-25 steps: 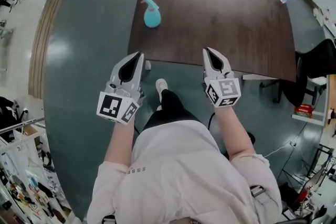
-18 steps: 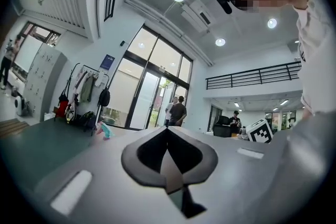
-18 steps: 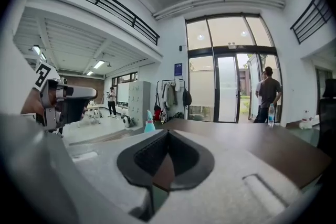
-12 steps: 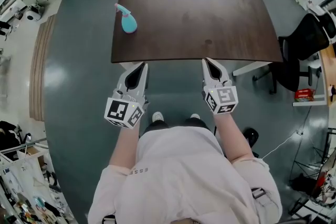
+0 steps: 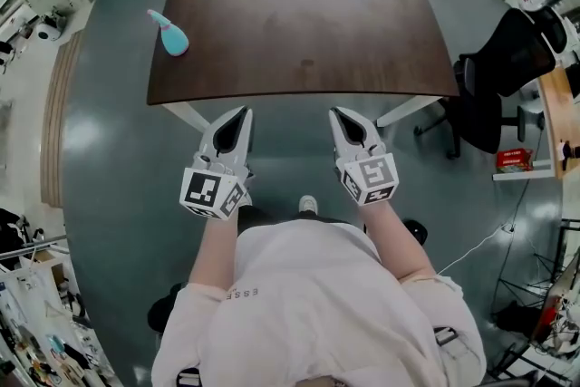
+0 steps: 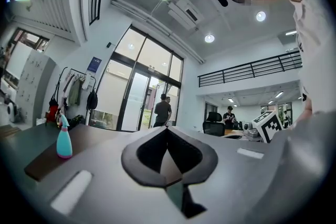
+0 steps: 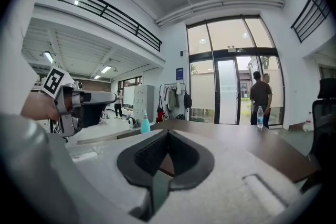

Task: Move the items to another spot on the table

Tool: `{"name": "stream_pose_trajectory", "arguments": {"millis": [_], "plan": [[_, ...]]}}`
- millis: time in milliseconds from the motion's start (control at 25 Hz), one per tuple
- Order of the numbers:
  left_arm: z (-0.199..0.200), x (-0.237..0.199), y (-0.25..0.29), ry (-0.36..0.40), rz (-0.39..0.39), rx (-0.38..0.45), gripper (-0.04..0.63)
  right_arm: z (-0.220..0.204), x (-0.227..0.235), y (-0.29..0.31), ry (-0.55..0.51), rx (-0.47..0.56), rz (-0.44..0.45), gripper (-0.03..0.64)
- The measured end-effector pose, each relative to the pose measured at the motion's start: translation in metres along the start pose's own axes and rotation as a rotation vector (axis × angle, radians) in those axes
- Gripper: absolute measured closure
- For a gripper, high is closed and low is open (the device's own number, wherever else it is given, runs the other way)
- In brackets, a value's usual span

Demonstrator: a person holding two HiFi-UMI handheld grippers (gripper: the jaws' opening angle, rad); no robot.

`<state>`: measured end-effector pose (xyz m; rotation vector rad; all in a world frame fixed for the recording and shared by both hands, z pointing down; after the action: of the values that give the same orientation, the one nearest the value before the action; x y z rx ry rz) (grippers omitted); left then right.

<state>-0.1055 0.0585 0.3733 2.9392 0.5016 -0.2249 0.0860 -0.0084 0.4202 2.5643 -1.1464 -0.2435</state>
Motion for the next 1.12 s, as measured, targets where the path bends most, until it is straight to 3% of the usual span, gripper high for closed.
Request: {"name": "stream_pose_trajectory", "arguments": {"millis": [560, 1120], "plan": [[-0.028, 0.079, 0.038, 0.03, 0.03, -0.046, 0.588, -0.04, 0.059, -0.048, -0.011, 0.015, 0.072, 0.626], [-0.042, 0.097, 0.043, 0.037, 0.032, -0.065, 0.588, -0.054, 0.072, -0.061, -0.008, 0.018, 0.081, 0.626]]}}
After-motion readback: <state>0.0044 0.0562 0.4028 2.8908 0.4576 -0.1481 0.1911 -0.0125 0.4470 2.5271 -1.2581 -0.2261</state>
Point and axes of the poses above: the fingertips, and each gripper's own axes: y forward along the fingers, x to its right, z out of its top, the point moved 4 cm from there along -y, backward along the fingers, and after that the axes turned 11 degrees about -x, right-handed, at the moved point
